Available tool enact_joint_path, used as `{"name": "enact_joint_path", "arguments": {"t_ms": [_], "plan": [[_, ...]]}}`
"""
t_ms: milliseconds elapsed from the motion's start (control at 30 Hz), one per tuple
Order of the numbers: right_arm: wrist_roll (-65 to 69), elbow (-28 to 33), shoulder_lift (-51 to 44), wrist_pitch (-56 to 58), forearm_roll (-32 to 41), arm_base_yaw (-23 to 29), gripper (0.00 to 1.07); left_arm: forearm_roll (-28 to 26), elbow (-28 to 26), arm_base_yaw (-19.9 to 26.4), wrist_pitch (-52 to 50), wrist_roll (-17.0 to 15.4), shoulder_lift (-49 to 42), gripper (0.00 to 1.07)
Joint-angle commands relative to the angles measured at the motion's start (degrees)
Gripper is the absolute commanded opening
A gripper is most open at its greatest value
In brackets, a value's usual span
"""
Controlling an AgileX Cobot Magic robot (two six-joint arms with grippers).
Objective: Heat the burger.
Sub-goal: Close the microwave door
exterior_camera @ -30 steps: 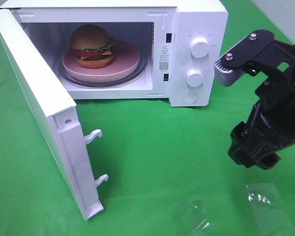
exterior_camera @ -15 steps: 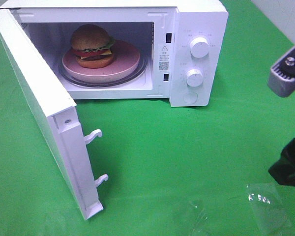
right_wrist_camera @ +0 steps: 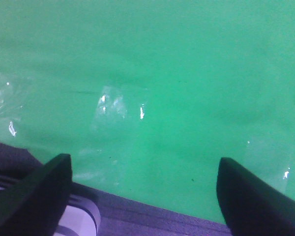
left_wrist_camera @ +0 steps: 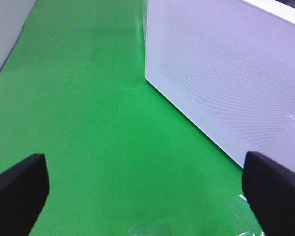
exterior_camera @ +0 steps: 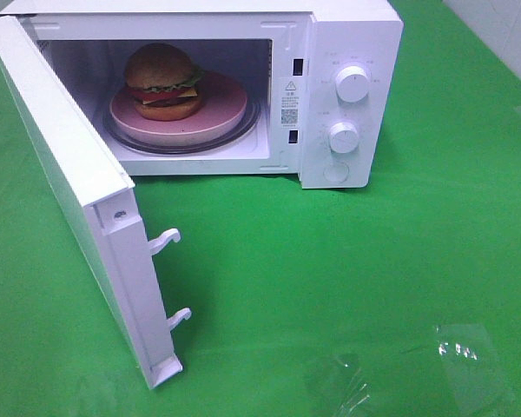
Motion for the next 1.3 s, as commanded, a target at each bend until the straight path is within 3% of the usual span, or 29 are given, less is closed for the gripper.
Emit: {"name": "enact_joint_path", "arguments": {"t_ms": [33, 467, 933, 1300], "plan": [[0.46, 2.64, -7.39, -0.11, 0.4, -4.98, 0.76, 0.11, 0.23, 0.11, -0.63, -0.29, -0.92, 1.03], [0.52, 3.78, -25.15, 2.12, 0.34, -13.92, 0.76, 0.11, 0.23, 0.11, -0.63, -0.29, -0.92, 1.03], [0.57, 3.78, -39.99, 2.12, 0.34, -13.92, 0.76, 0.11, 0.23, 0.11, -0.63, -0.29, -0.92, 1.03], [0.46, 3.84, -41.54, 2.06, 0.17, -13.98, 0.76, 0.17, 0.23, 0.11, -0.63, -0.29, -0.92, 1.03]]}}
